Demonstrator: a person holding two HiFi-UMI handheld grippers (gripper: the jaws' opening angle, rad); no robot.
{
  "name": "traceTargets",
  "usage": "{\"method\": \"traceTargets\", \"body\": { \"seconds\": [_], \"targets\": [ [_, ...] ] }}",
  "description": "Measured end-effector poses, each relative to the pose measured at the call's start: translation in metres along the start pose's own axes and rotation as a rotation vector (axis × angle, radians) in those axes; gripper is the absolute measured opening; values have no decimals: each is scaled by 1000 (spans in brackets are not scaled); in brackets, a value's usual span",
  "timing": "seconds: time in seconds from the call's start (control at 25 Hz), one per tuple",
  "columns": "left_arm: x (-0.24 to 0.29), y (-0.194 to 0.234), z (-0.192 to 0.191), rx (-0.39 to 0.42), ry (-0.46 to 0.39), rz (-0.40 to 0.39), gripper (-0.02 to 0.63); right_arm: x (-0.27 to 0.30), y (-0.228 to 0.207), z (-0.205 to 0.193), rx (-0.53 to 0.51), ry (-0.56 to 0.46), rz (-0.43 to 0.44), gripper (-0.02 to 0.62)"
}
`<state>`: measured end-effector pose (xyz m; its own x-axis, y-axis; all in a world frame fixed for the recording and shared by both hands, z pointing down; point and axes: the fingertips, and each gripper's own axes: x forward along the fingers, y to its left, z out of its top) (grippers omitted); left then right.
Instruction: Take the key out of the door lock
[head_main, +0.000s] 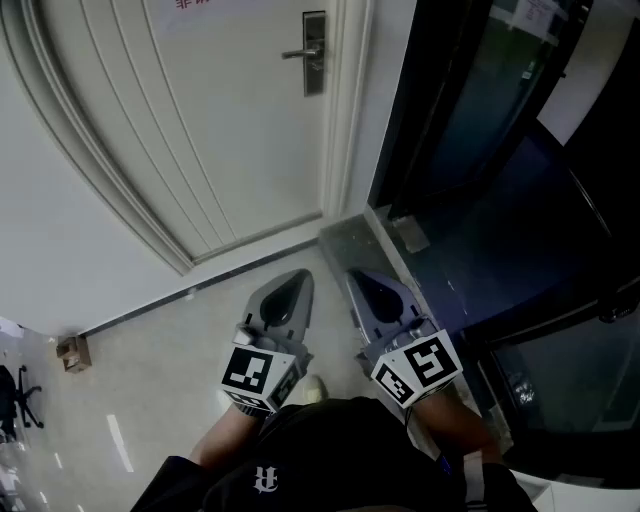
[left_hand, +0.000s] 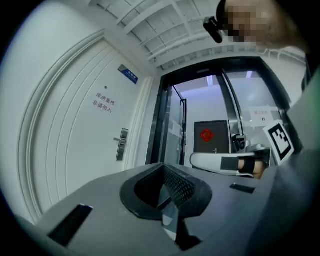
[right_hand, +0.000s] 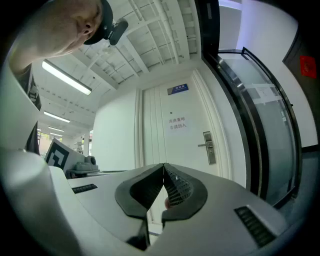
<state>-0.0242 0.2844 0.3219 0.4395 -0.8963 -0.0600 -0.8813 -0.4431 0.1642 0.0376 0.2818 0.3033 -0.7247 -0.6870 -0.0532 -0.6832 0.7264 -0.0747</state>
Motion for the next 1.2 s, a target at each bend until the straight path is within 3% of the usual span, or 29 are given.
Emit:
{"method": "traceTargets", "body": {
  "seconds": [0.52, 1.2],
  "targets": [
    [71, 67, -8, -10, 37, 17, 8, 93, -54, -11, 26, 10, 23, 15],
    [282, 155, 6, 4, 31, 119, 8, 252, -228, -2, 30, 16, 149, 15]
  ]
}}
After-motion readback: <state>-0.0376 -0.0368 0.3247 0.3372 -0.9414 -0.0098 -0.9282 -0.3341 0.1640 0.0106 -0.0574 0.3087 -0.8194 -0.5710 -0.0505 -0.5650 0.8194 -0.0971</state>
